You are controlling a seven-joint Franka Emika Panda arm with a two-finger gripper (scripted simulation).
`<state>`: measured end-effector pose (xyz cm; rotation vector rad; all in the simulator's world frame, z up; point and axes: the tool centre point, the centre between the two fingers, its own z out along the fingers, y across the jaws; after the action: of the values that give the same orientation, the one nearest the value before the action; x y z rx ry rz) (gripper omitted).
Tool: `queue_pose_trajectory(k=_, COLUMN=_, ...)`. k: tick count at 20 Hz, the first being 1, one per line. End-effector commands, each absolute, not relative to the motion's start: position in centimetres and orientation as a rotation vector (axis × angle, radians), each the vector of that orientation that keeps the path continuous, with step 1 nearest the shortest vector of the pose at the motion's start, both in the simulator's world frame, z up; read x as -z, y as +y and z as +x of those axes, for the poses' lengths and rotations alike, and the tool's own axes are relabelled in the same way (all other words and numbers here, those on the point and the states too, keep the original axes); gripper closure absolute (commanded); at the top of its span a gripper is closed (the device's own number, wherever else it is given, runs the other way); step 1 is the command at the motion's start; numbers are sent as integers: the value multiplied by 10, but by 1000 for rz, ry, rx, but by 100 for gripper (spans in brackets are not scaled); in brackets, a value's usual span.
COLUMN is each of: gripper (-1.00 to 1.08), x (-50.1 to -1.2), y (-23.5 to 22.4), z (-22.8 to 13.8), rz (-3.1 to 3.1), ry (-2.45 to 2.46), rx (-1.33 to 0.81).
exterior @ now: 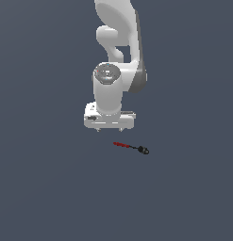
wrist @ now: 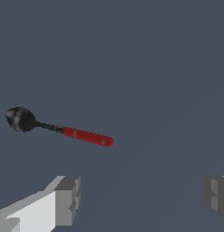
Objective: Pick up the object and move it to a goal position.
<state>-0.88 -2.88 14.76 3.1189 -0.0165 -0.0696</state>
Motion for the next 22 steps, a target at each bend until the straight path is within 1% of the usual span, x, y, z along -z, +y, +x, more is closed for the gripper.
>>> queue_pose_trajectory(k=1, gripper=-92, x=-148, y=-29, z=-9, rz=3119, ry=-16, rx=70)
queue_pose_trajectory(k=10, gripper=-92, x=-139, y=-16, z=-14, rz=3119, ry=-16, rx=132)
queue_pose_trajectory(k=22, gripper=-92, x=-135, y=-12, z=-12, rz=3117, ry=98, rx=128)
